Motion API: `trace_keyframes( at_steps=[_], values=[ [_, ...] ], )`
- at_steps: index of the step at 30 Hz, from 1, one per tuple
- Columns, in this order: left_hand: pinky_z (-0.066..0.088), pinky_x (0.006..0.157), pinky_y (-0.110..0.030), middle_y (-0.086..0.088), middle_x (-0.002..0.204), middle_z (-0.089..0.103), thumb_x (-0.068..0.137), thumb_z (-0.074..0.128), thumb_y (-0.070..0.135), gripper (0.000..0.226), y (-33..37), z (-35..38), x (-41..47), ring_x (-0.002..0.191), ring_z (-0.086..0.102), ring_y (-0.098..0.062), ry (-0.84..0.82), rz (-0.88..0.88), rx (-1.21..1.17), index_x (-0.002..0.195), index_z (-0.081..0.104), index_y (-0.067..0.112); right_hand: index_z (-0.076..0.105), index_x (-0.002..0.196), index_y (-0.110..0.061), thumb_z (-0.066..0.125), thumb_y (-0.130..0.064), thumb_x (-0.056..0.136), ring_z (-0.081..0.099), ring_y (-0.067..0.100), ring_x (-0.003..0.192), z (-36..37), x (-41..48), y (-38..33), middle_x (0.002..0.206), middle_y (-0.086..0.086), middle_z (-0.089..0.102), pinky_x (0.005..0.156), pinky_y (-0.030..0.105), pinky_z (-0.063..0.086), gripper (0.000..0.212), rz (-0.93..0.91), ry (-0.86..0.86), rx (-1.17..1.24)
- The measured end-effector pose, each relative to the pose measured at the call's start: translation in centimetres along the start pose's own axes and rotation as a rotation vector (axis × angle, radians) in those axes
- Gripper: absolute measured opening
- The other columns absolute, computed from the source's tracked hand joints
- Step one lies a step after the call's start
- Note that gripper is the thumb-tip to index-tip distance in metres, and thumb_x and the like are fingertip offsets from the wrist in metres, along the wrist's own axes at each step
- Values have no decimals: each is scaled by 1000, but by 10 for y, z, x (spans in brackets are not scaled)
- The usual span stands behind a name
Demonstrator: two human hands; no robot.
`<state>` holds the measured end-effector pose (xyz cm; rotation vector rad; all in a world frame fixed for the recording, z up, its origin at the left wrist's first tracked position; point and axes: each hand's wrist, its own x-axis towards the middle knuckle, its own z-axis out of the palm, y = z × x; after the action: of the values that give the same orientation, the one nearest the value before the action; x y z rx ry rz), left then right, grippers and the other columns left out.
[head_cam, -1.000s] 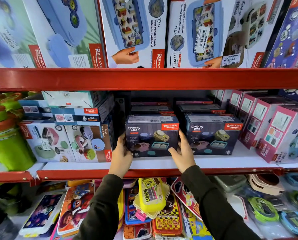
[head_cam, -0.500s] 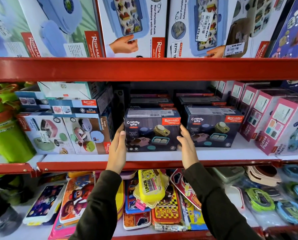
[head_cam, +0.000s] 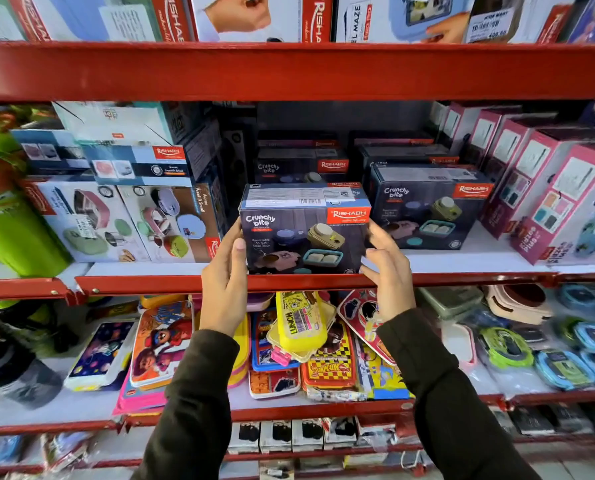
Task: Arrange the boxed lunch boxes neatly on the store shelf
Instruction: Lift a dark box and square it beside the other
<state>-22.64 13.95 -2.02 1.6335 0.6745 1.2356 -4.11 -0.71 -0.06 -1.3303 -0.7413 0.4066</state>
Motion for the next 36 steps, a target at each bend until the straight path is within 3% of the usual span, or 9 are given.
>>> trace_keyframes(
  at_steps=[4, 9, 13, 16, 22, 25, 28, 33, 36],
  values=[
    [44, 123, -52, 3, 156, 60, 104, 43, 64, 53, 3, 19, -17, 148, 54, -15, -45, -21, 29, 152, 50, 43, 48, 145, -28, 40, -27, 86, 49, 9, 136, -24, -10, 4, 148, -7, 54, 115, 39, 42, 59, 16, -21, -17],
    [34, 123, -14, 1, 166, 45, 109, 39, 42, 58, 6, 24, -34, 146, 46, -1, 64, -5, 62, 163, 35, 21, 47, 144, -27, 40, -25, 87, 47, 7, 138, -25, -13, 5, 149, -6, 51, 117, 41, 39, 58, -4, -16, -12],
    [31, 128, -46, 6, 155, 49, 106, 40, 44, 53, 10, 42, -53, 150, 42, -15, 349, 6, 83, 154, 46, 21, 49, 144, -27, 41, -26, 88, 48, 10, 137, -40, -12, 9, 150, -7, 51, 118, 44, 38, 56, -3, 2, -19],
    [33, 118, -46, 1, 143, 56, 109, 41, 31, 38, 21, 78, -73, 138, 48, -23, 450, 87, 186, 143, 54, 21, 49, 144, -25, 41, -28, 88, 48, 14, 138, -68, -8, 8, 151, -5, 50, 118, 43, 38, 57, 15, 14, -9],
    [39, 110, -31, 12, 124, 59, 108, 41, 20, 25, 43, 162, -99, 122, 53, -3, 306, 221, 95, 127, 57, 25, 50, 142, -23, 43, -26, 87, 48, 10, 137, -131, 5, 6, 151, -4, 49, 111, 23, 42, 56, 1, 26, -3],
    [45, 112, -29, 5, 132, 63, 108, 42, 25, 30, 53, 203, -101, 129, 58, -7, 117, 138, -18, 133, 58, 22, 53, 139, -23, 48, -26, 87, 53, 9, 130, -162, 18, 2, 149, 0, 51, 110, 23, 42, 52, -15, 98, 31],
    [36, 117, -16, 5, 149, 54, 109, 41, 32, 44, 59, 237, -87, 137, 50, 2, 10, 54, -51, 150, 50, 19, 49, 141, -24, 52, -21, 93, 39, 18, 143, -185, 34, -1, 155, 2, 43, 108, 22, 34, 48, -15, 162, 35],
    [13, 134, -34, 0, 176, 20, 113, 35, 41, 60, 68, 273, -46, 162, 19, -12, 49, -213, -122, 168, 20, 22, 33, 152, -23, 50, -30, 96, 25, 16, 149, -202, 71, -1, 164, 1, 25, 115, 28, 21, 59, 35, 139, -66],
    [12, 135, -38, 1, 177, 21, 106, 34, 61, 72, 60, 280, -24, 164, 20, -18, 73, -332, -172, 168, 19, 27, 31, 153, -24, 46, -31, 99, 22, 20, 152, -201, 88, 2, 165, 4, 24, 119, 33, 19, 57, 114, 94, -41]
  ],
)
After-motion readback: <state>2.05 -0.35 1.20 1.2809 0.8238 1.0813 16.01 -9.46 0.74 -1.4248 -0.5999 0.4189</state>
